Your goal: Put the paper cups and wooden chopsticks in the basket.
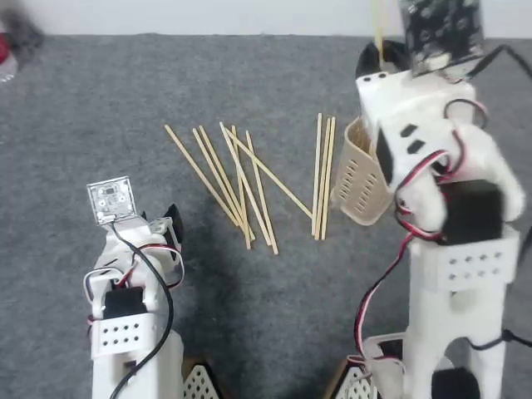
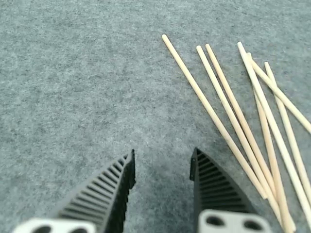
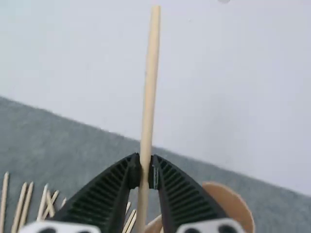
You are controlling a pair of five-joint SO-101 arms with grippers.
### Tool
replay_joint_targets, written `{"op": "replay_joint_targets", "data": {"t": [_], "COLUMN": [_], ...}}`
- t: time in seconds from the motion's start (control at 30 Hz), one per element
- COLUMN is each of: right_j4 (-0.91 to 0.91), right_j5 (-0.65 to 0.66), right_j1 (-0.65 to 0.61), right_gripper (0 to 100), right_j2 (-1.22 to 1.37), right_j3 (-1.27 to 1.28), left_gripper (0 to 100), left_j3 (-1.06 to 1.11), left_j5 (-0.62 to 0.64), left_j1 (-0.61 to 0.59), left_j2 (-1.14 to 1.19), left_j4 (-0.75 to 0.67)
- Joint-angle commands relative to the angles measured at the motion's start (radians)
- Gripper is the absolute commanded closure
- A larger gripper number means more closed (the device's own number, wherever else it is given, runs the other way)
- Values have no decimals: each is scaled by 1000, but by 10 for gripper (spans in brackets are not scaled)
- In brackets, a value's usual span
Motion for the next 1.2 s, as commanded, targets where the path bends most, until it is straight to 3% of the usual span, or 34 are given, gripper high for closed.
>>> {"op": "replay_joint_targets", "data": {"t": [0.0,0.23,0.43,0.6,0.67,0.93,1.17], "right_j4": [-243,-486,-460,-429,-407,-291,-97], "right_j5": [20,14,11,11,18,14,20], "right_j1": [48,133,131,127,104,-10,-209], "right_gripper": [991,991,980,765,731,757,757], "right_j2": [-88,-108,-157,-255,-291,-325,-58], "right_j3": [178,497,597,623,629,566,411], "left_gripper": [816,816,816,816,816,816,816], "left_j3": [-4,-4,-4,-4,-4,-4,-4], "left_j5": [-5,-5,-5,-5,-5,-3,-3], "left_j1": [5,5,6,6,6,6,6], "left_j2": [-15,-15,-15,-15,-15,-15,-15], "left_j4": [-23,-23,-25,-25,-25,-25,-25]}}
